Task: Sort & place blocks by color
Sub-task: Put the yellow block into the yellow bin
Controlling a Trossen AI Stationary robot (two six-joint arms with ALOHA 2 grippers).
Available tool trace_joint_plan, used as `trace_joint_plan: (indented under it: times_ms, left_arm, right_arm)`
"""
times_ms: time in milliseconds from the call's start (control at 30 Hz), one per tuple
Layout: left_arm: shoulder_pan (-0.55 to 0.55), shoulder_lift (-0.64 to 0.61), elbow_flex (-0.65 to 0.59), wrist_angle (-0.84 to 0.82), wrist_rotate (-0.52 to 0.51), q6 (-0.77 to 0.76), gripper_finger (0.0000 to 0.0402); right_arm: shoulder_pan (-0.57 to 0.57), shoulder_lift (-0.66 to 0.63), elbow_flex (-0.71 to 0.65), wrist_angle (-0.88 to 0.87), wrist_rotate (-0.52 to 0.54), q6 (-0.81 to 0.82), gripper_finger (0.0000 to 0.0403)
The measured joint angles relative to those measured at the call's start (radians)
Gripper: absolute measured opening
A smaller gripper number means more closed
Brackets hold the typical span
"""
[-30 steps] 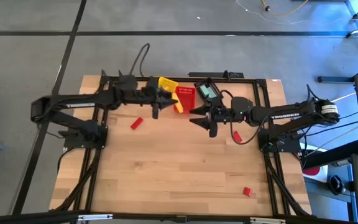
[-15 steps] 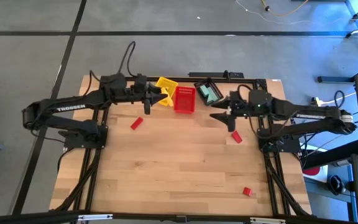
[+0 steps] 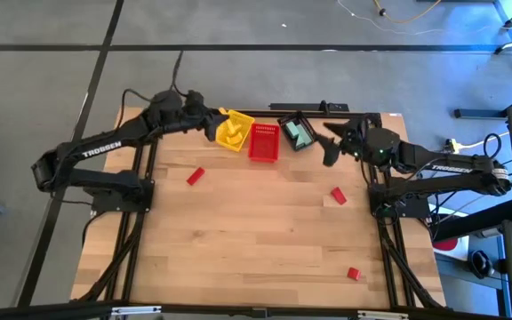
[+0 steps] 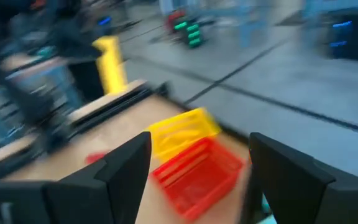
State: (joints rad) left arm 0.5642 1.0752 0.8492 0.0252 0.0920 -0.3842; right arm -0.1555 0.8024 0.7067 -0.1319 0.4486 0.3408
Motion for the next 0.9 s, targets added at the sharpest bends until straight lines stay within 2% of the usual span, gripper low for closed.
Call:
trace_joint_plan:
  times_ms: [100, 300, 467, 533, 633, 767, 900]
  left_arm:
    - [0.064, 0.000, 0.017, -0.076, 0.004, 0.046, 0.0116]
    - [0.123, 0.008, 0.018, -0.174, 0.003, 0.034, 0.0116]
    - [0.119, 0.067, 0.018, -0.160, -0.021, -0.030, 0.0116]
    - [0.114, 0.117, 0.021, -0.123, -0.057, -0.030, 0.0116]
    - [0.122, 0.222, 0.057, -0.126, -0.090, -0.009, 0.0116]
    - [0.126, 0.382, 0.173, -0.170, -0.103, 0.054, 0.0116]
    - [0.117, 0.539, 0.296, -0.246, -0.180, 0.104, 0.0116]
  right_arm:
    - [0.000, 0.000, 0.000, 0.000, 0.093, 0.021, 0.0271]
    - [0.000, 0.002, 0.000, -0.048, 0.122, -0.001, 0.0271]
    - [0.000, 0.023, -0.002, -0.099, 0.303, -0.005, 0.0271]
    - [0.000, 0.032, -0.010, -0.098, 0.342, -0.004, 0.0271]
    - [0.000, 0.050, -0.011, -0.105, 0.344, -0.006, 0.0271]
    - [0.000, 0.070, -0.011, -0.119, 0.332, 0.052, 0.0271]
    - [0.000, 0.095, -0.011, -0.132, 0.325, 0.099, 0.0271]
